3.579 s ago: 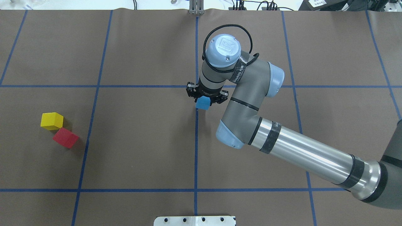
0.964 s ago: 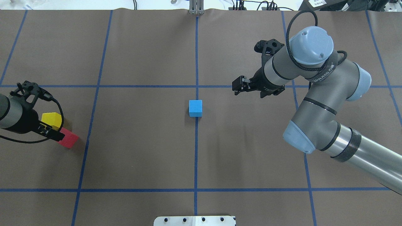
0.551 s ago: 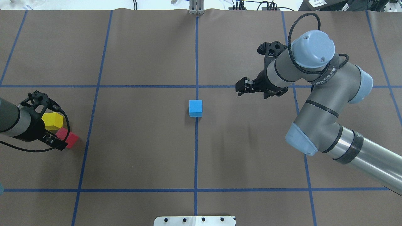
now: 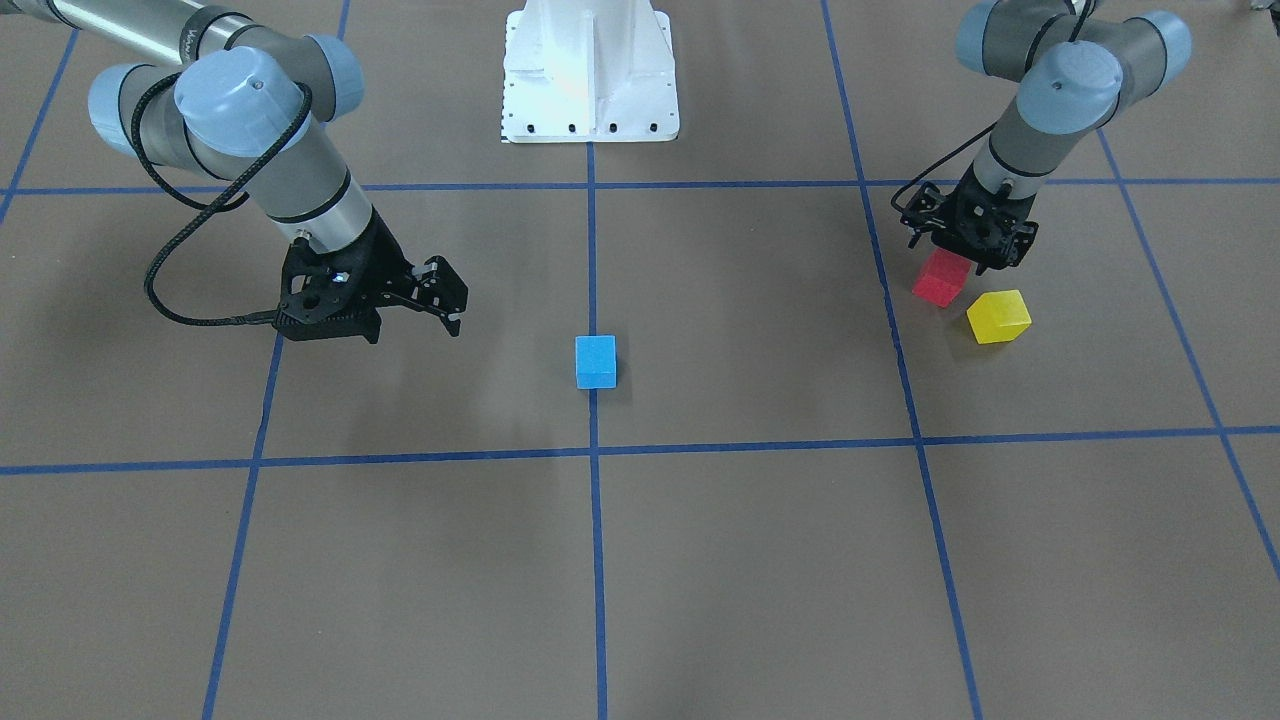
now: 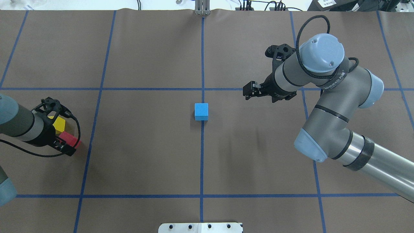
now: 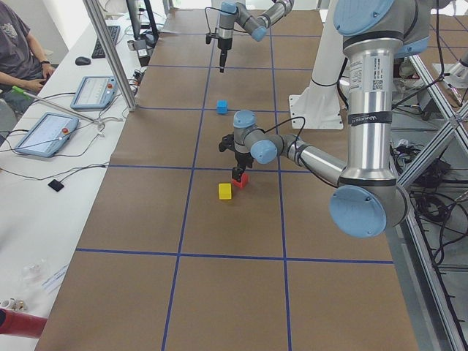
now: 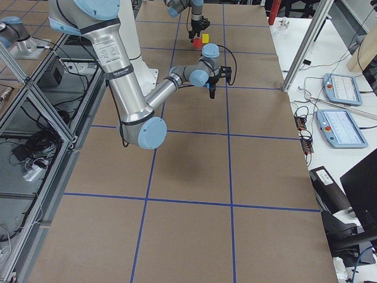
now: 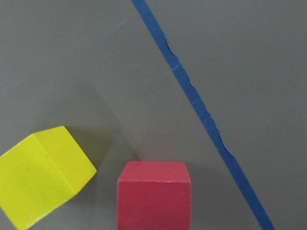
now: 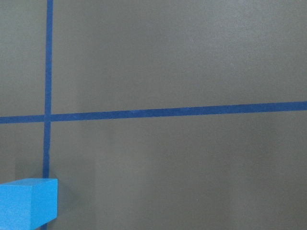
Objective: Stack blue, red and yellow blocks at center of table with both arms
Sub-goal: 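Lower the left gripper onto the red cube and close it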
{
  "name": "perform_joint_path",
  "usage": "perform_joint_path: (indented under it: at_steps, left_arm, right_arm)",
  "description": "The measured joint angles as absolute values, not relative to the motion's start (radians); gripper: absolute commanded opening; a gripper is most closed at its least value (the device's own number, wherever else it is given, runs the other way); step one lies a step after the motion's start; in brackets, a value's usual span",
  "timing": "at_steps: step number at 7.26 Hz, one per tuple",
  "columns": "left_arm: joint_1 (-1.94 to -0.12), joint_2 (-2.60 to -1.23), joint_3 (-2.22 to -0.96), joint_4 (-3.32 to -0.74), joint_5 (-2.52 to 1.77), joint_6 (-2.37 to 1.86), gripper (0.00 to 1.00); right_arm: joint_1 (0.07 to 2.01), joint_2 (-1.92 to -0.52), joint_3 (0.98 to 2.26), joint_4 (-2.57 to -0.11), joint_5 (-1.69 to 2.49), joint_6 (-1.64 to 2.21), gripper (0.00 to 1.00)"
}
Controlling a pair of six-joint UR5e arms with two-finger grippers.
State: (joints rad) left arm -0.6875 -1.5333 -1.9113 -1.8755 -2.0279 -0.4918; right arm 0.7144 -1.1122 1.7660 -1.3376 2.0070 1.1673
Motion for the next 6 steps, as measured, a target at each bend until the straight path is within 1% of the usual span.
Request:
perform_joint_path:
  at_steps: [1, 2, 3, 4, 5, 6]
  left_arm:
    - [-0.686, -1.536, -1.907, -1.876, -2.028, -0.490, 0.99]
    - [-0.684, -1.536, -1.906, -1.876, -2.028, -0.490, 0.96]
    - [-0.682, -1.537, -1.904, -1.876, -2.028, -0.489, 0.93]
    - [-0.678, -1.539, -1.902, -1.876, -2.028, -0.488, 0.85]
    - [-0.676, -1.542, -1.901, -1.876, -2.028, -0.488, 0.83]
    - [-0.676, -1.545, -1.900, -1.875, -2.027, -0.488, 0.82]
  right_arm:
    - [0.714, -1.114, 1.768, -1.338, 2.004, 1.167, 1.00]
    - [0.714, -1.116, 1.770, -1.338, 2.003, 1.167, 1.00]
    - [0.713, -1.118, 1.771, -1.338, 2.002, 1.167, 1.00]
    - [0.713, -1.119, 1.772, -1.338, 2.002, 1.167, 1.00]
    - [0.713, -1.119, 1.773, -1.338, 2.002, 1.168, 1.00]
    - [0.712, -1.119, 1.773, -1.338, 2.001, 1.168, 1.00]
